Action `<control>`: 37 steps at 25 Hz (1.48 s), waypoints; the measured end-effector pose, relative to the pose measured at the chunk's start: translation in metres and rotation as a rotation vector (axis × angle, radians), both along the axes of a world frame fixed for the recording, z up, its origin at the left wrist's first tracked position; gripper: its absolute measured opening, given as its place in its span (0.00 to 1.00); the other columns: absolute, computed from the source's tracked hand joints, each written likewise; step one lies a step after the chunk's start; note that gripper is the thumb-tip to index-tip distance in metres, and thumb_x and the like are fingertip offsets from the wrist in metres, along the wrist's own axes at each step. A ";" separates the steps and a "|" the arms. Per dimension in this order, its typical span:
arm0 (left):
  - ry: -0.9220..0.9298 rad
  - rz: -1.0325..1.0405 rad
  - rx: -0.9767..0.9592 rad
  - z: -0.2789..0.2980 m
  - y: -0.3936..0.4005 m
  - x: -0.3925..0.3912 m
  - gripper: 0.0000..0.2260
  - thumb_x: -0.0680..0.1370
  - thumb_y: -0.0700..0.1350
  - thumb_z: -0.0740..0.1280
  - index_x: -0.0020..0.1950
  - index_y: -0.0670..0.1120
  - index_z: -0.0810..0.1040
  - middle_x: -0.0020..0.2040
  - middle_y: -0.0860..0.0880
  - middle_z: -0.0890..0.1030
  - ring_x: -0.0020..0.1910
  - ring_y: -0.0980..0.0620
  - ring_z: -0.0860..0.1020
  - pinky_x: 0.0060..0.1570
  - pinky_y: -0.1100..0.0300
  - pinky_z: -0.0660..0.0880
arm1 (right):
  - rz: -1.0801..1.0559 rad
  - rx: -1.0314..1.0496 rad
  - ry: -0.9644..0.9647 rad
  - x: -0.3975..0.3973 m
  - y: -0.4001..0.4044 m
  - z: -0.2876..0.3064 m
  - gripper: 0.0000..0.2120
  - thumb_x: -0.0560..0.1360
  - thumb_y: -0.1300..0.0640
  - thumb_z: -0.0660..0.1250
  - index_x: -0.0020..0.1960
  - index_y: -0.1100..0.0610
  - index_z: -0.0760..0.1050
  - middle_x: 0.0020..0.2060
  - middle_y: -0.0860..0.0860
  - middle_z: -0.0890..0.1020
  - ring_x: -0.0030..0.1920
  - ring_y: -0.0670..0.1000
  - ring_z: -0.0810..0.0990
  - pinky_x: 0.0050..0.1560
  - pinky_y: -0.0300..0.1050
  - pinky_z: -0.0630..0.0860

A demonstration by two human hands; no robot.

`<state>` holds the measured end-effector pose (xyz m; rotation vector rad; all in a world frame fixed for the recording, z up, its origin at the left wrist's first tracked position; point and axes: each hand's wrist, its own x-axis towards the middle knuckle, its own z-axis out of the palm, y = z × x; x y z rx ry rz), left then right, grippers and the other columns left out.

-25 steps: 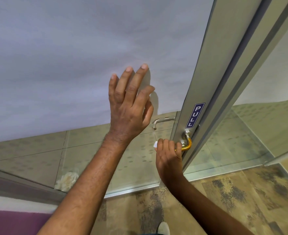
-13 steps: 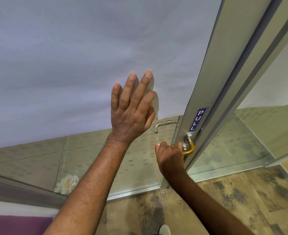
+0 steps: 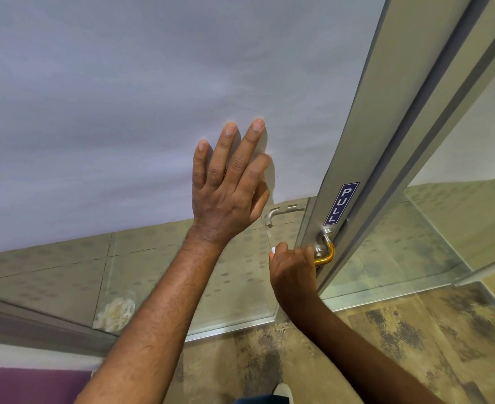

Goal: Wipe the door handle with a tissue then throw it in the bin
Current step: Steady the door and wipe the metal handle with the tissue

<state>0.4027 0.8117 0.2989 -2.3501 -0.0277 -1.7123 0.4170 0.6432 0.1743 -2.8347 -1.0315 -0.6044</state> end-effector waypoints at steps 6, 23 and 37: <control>0.009 0.003 -0.014 0.000 -0.001 0.000 0.13 0.78 0.42 0.69 0.61 0.50 0.76 0.83 0.49 0.63 0.88 0.48 0.49 0.87 0.45 0.44 | 0.052 0.118 0.019 0.004 -0.004 -0.002 0.13 0.81 0.55 0.69 0.40 0.60 0.77 0.27 0.55 0.75 0.27 0.53 0.73 0.50 0.58 0.80; -0.004 0.005 -0.013 0.000 -0.001 0.001 0.11 0.78 0.42 0.68 0.61 0.50 0.76 0.82 0.49 0.64 0.87 0.48 0.49 0.86 0.45 0.45 | 0.009 -0.042 0.027 0.008 0.000 -0.006 0.19 0.84 0.52 0.64 0.37 0.60 0.73 0.28 0.53 0.69 0.30 0.55 0.74 0.64 0.63 0.72; -0.011 0.003 -0.002 0.002 -0.003 0.000 0.12 0.77 0.42 0.69 0.60 0.49 0.77 0.80 0.47 0.68 0.82 0.42 0.60 0.86 0.45 0.45 | 0.338 0.007 -0.102 0.040 -0.082 -0.032 0.06 0.80 0.62 0.67 0.55 0.55 0.75 0.47 0.53 0.78 0.53 0.57 0.79 0.79 0.64 0.57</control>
